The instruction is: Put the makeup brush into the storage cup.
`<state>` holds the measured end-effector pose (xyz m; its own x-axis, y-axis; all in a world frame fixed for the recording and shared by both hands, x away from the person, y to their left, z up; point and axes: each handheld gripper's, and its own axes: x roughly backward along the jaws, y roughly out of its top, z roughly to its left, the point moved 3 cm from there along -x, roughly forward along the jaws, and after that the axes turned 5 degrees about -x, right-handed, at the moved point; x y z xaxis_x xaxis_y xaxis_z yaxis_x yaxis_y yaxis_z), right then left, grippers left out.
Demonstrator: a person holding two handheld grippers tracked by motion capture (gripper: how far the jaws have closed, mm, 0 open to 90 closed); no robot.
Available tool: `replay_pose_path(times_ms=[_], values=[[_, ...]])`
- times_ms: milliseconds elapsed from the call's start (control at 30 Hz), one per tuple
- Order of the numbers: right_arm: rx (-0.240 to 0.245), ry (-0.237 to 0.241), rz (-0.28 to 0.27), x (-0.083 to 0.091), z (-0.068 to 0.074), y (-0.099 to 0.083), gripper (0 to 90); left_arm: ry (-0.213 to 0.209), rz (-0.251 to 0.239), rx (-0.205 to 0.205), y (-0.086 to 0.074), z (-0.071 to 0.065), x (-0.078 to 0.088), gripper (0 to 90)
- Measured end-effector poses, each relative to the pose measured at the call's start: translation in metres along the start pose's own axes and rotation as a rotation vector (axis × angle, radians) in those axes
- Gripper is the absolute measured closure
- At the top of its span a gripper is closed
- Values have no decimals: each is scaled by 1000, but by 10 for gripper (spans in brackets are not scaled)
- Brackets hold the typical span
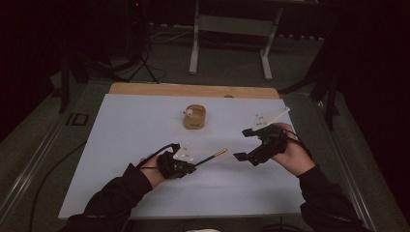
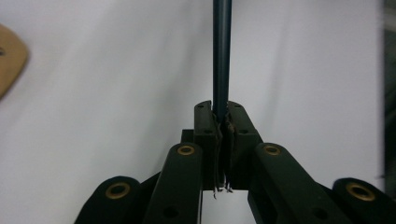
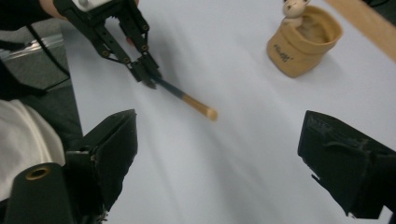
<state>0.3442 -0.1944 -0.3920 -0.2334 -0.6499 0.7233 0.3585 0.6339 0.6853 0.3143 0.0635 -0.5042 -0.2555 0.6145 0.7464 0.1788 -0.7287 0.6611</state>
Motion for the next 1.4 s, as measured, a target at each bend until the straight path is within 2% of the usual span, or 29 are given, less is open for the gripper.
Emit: replay_pose_path(times_ms=[33, 100, 233, 333, 433, 600, 667, 700, 767, 800, 867, 967, 1100, 1233, 1267, 1400], values=[[6, -24, -19, 2, 0, -2, 122, -1, -12, 14, -1, 0, 1, 862], [7, -22, -28, 2, 0, -4, 122, -18, -39, 42, -2, 1, 2, 862], [3, -24, -57, 4, 1, -8, 122, -26, -65, 64, -3, 0, 2, 862], [-7, -63, -71, 6, 3, -11, 125, -40, -97, 94, -5, 0, 3, 862], [-7, -68, -85, 5, 5, -12, 126, -56, -127, 129, -9, 0, 5, 862], [-22, -69, -90, 3, 9, -17, 134, -66, -184, 175, -14, -1, 10, 862], [-25, -75, -75, 0, 9, -19, 138, -75, -211, 205, -15, -1, 13, 862], [-26, -76, -69, -2, 9, -20, 138, -76, -228, 222, -16, -1, 14, 862], [-31, -79, -74, -4, 10, -21, 138, -61, -238, 216, -17, -2, 16, 862], [-33, -81, -76, -5, 10, -22, 138, -70, -246, 231, -18, -3, 16, 862], [-30, -90, -95, -6, 11, -23, 138, -62, -267, 244, -20, -3, 17, 862], [-46, -88, -120, -9, 11, -24, 139, -75, -306, 290, -24, -2, 18, 862], [-64, -82, -135, -14, 12, -25, 141, -62, -352, 323, -26, 0, 19, 862], [-61, -98, -132, -15, 14, -26, 114, -82, -375, 357, -28, 0, 18, 862], [-58, -104, -130, -16, 15, -26, 113, -71, -370, 360, -29, 0, 18, 862], [-42, -116, -125, -21, 18, -27, 108, -73, -383, 404, -35, 2, 18, 862]])
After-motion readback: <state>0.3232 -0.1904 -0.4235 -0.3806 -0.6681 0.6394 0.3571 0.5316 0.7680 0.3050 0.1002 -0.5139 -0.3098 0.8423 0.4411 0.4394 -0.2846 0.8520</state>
